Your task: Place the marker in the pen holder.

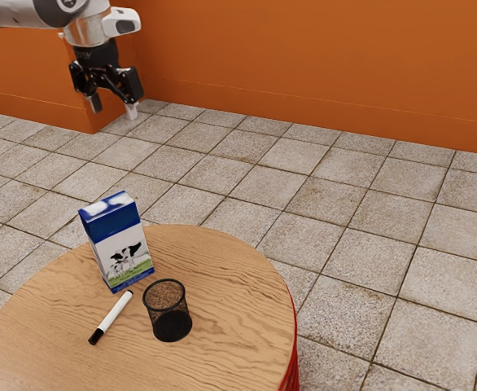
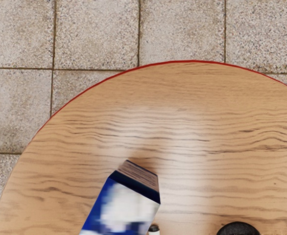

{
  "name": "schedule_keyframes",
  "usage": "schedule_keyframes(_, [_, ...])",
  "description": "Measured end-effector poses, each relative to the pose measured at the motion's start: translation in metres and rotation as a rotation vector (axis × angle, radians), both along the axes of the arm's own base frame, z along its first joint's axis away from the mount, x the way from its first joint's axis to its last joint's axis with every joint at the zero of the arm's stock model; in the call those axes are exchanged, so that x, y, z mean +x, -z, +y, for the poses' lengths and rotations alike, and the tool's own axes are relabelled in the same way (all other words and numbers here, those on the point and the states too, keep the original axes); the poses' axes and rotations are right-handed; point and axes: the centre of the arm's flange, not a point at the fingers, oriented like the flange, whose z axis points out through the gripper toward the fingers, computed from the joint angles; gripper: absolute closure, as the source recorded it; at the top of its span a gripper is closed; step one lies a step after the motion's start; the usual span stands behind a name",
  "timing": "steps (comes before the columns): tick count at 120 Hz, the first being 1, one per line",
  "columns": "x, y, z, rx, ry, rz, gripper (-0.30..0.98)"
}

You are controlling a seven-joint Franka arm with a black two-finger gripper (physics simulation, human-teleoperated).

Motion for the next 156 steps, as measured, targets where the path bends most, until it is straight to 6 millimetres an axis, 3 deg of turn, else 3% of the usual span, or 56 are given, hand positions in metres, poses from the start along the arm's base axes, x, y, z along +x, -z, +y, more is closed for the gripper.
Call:
schedule_keyframes(40, [0.002,0.001,-0.003,0.002,0.065,0.0,0.02])
schedule_keyframes(52, [0.009,0.008,-0.014,0.006,0.095,0.002,0.02])
schedule_keyframes(76, [0.043,0.083,-0.017,0.008,0.1,0.091,0.02])
schedule_keyframes(92, [0.058,0.176,-0.029,0.01,0.11,0.226,0.02])
schedule_keyframes(96, [0.049,0.187,-0.035,0.009,0.12,0.239,0.02])
schedule_keyframes(102, [0.02,0.192,-0.038,0.005,0.132,0.246,0.02])
schedule_keyframes(126, [-0.068,0.173,-0.047,0.001,0.188,0.174,0.02])
schedule_keyframes(134, [-0.094,0.182,-0.046,-0.014,0.189,0.171,0.02])
schedule_keyframes(143, [-0.12,0.196,-0.03,-0.032,0.148,0.171,0.02])
schedule_keyframes(156, [-0.137,0.216,-0.024,-0.04,0.109,0.17,0.02])
